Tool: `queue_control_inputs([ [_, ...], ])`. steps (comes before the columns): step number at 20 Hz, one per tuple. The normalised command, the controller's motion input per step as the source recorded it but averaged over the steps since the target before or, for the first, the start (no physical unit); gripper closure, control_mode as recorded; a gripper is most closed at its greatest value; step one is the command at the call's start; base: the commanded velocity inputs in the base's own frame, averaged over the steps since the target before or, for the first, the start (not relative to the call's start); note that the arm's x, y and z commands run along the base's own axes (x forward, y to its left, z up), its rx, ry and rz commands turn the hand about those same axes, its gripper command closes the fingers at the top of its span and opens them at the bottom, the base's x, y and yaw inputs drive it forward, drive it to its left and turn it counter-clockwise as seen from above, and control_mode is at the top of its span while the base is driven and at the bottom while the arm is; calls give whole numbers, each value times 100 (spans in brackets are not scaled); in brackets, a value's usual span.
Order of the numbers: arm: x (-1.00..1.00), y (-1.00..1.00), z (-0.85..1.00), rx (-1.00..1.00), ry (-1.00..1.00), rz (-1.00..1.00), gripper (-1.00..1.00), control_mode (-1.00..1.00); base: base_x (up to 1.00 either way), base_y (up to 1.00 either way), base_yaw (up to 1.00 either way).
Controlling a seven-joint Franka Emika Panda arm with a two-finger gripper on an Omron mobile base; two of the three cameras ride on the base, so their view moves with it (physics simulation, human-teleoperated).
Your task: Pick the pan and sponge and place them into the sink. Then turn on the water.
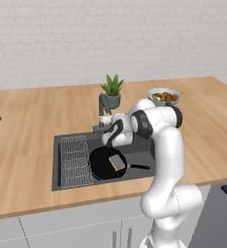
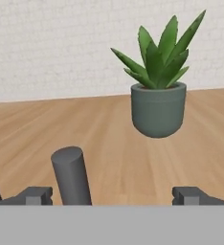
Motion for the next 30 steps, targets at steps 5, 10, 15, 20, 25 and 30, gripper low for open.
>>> queue_control_inputs([
  [5,0,-13,0,5,0,0,-100,-100,0,0,0],
  [10,0,-22,0,7,0,0,-100,-100,0,0,0],
  [15,0,-18,0,5,0,0,-100,-100,0,0,0],
  [20,-1,-29,0,2,0,0,-100,-100,0,0,0],
  [25,-8,-49,-4,1,0,0,-100,-100,0,0,0],
  [30,-21,-76,-1,1,-4,0,-100,-100,0,0,0],
])
